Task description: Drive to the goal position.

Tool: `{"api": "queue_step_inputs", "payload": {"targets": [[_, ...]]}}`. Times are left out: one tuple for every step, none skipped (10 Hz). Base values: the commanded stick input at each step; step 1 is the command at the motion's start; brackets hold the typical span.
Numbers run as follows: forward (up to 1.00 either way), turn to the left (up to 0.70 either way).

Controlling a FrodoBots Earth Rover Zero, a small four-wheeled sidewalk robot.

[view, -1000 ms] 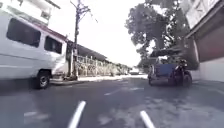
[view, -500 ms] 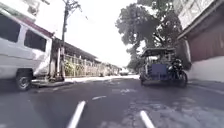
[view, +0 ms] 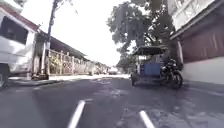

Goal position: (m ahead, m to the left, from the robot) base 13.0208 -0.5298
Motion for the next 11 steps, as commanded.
{"api": "queue_step_inputs", "payload": {"targets": [[0.85,0.0],[0.85,0.0],[0.85,0.0],[0.85,0.0],[0.85,0.0],[0.85,0.0],[0.85,0.0],[0.85,0.0],[0.85,0.0],[0.85,0.0],[0.85,0.0]]}}
